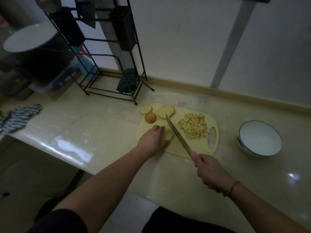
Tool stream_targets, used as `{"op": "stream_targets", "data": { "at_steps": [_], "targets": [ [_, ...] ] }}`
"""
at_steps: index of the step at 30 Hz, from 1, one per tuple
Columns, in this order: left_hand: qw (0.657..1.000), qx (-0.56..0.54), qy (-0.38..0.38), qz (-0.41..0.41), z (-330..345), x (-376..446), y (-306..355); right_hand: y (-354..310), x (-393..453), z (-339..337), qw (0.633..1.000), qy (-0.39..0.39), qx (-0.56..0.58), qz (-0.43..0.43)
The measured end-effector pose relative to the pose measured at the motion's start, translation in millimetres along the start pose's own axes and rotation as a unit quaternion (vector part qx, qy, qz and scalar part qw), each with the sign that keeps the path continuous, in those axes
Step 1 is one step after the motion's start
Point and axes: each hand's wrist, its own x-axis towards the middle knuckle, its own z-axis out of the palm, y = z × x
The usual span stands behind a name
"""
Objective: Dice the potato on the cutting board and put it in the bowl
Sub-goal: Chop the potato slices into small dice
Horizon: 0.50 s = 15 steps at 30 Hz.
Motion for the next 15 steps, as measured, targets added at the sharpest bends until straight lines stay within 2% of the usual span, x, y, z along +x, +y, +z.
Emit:
{"op": "stream_targets", "data": {
  "at_steps": [3,10,15],
  "targets": [
    [1.0,0.004,0.023,0.019,1.7,-6.4,-5.9,-1.9,-0.7,-0.5,1.0,-0.002,-0.01,0.0],
    [0.997,0.019,0.003,0.07,6.0,-6.1,-5.6,-8.3,2.2,-6.9,0.999,-0.013,-0.03,-0.002],
    [0.995,-0.005,0.046,0.088,10.7,-3.6,-6.0,-6.8,5.3,0.1,0.999,-0.029,-0.025,0.011]
  ]
}}
